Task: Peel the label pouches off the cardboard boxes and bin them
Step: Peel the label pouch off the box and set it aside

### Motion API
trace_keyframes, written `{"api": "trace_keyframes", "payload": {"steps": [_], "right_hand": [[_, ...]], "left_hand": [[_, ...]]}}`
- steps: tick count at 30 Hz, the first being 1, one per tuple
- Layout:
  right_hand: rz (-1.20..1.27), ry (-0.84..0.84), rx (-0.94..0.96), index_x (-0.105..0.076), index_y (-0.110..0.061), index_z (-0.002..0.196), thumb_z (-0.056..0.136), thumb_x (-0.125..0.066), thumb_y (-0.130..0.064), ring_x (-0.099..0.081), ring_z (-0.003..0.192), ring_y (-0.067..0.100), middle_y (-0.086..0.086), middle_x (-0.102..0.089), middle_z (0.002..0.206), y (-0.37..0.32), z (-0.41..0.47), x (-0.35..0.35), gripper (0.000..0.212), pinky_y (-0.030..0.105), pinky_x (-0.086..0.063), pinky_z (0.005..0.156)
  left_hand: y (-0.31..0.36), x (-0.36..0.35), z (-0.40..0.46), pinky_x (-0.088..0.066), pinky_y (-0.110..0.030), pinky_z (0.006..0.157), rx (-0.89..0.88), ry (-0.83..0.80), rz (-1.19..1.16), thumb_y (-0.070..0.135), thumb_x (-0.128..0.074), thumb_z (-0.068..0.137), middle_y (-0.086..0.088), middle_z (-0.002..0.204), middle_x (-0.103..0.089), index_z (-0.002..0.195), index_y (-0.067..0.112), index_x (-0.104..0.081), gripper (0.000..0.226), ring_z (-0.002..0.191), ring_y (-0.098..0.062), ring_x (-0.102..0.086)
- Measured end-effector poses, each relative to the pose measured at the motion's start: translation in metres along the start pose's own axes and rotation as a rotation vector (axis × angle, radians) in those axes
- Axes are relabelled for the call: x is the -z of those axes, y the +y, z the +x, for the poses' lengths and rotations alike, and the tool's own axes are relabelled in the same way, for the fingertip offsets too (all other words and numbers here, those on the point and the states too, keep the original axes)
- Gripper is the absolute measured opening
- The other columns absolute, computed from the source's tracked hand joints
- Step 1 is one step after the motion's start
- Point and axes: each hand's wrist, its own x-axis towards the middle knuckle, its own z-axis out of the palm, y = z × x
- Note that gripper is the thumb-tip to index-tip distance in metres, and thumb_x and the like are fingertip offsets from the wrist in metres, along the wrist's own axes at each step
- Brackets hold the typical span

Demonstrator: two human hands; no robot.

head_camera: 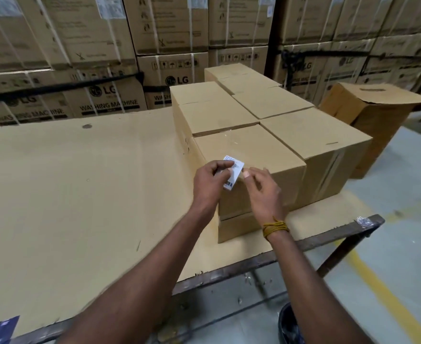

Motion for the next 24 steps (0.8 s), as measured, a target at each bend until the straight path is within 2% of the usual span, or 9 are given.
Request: {"api": "trace_keyframes", "payload": {"steps": [2, 4, 7, 9, 13, 16, 20, 22, 24], "right_hand": [[0.067, 0.047, -0.017, -0.072, -0.017, 0.113, 0.097, -0.062, -0.027, -0.057, 0.114, 0.010, -0.004, -0.063, 0.116, -0.010, -0.040, -0.005, 0.021, 0.025, -0.044, 0.103], [0.107, 0.057, -0.062, -0.071, -0.020, 0.110, 0.095, -0.065, -0.027, -0.063, 0.101, 0.008, -0.005, -0.065, 0.108, -0.009, -0.076, -0.008, 0.017, 0.028, -0.054, 0.089], [0.164, 0.021, -0.099, -0.071, -0.021, 0.105, 0.090, -0.066, -0.035, -0.071, 0.088, 0.011, -0.003, -0.072, 0.100, 0.003, -0.126, -0.009, 0.021, 0.030, -0.058, 0.076], [0.118, 0.024, -0.133, -0.071, -0.024, 0.100, 0.088, -0.068, -0.029, -0.071, 0.080, 0.009, -0.002, -0.074, 0.092, 0.016, -0.157, -0.007, 0.014, 0.030, -0.058, 0.072], [-0.127, 0.033, -0.168, -0.073, -0.023, 0.101, 0.089, -0.071, -0.016, -0.066, 0.079, 0.003, -0.007, -0.068, 0.089, 0.055, -0.211, 0.005, 0.014, 0.018, -0.055, 0.069], [-0.337, 0.009, -0.159, -0.072, -0.020, 0.101, 0.088, -0.070, -0.013, -0.060, 0.080, 0.006, -0.008, -0.062, 0.094, 0.089, -0.238, 0.016, 0.015, 0.010, -0.046, 0.067], [-0.488, 0.019, -0.152, -0.070, -0.020, 0.099, 0.089, -0.062, -0.024, -0.061, 0.081, 0.014, -0.008, -0.060, 0.096, 0.129, -0.260, 0.033, 0.014, 0.029, -0.052, 0.063], [-0.531, 0.027, -0.133, -0.071, -0.017, 0.100, 0.088, -0.055, -0.029, -0.061, 0.085, 0.014, -0.006, -0.060, 0.099, 0.147, -0.268, 0.044, 0.024, 0.033, -0.054, 0.069], [-0.516, 0.043, -0.139, -0.073, -0.016, 0.100, 0.085, -0.056, -0.028, -0.061, 0.091, 0.014, -0.004, -0.060, 0.103, 0.169, -0.273, 0.058, 0.025, 0.033, -0.054, 0.075]], "left_hand": [[0.001, 0.009, -0.033, -0.052, -0.018, 0.070, -0.011, 0.027, -0.052, 0.000, -0.064, 0.087, 0.002, 0.098, -0.075, 0.100, 0.013, -0.076, 0.022, 0.083, -0.003, -0.066], [-0.004, 0.017, -0.067, -0.053, -0.019, 0.071, -0.008, 0.034, -0.090, -0.003, -0.063, 0.086, 0.000, 0.098, -0.075, 0.099, 0.010, -0.074, 0.021, 0.083, -0.005, -0.066], [-0.028, 0.026, -0.114, -0.054, -0.024, 0.065, 0.059, 0.007, -0.124, -0.003, -0.064, 0.087, -0.007, 0.095, -0.075, 0.098, 0.008, -0.073, 0.017, 0.075, -0.011, -0.067], [-0.055, 0.028, -0.140, -0.054, -0.025, 0.066, 0.135, -0.022, -0.102, -0.001, -0.065, 0.088, -0.006, 0.094, -0.075, 0.098, 0.009, -0.071, 0.015, 0.077, -0.015, -0.068], [-0.101, 0.018, -0.185, -0.053, -0.021, 0.078, 0.347, -0.104, -0.016, 0.014, -0.067, 0.093, 0.001, 0.096, -0.074, 0.099, 0.017, -0.069, 0.007, 0.094, -0.015, -0.069], [-0.124, 0.004, -0.210, -0.052, -0.016, 0.078, 0.505, -0.240, -0.036, 0.025, -0.063, 0.097, -0.002, 0.103, -0.073, 0.109, 0.014, -0.066, 0.017, 0.097, -0.010, -0.068], [-0.154, -0.021, -0.224, -0.053, -0.037, 0.087, 0.649, -0.331, -0.020, 0.037, -0.068, 0.093, -0.008, 0.103, -0.073, 0.105, 0.012, -0.062, 0.028, 0.104, -0.026, -0.067], [-0.168, -0.039, -0.227, -0.054, -0.045, 0.092, 0.746, -0.345, -0.004, 0.039, -0.070, 0.091, -0.009, 0.101, -0.074, 0.101, 0.015, -0.059, 0.029, 0.099, -0.024, -0.069], [-0.182, -0.063, -0.227, -0.056, -0.046, 0.090, 0.840, -0.353, -0.027, 0.035, -0.069, 0.092, -0.012, 0.101, -0.075, 0.103, 0.013, -0.061, 0.026, 0.095, -0.025, -0.071]]}}
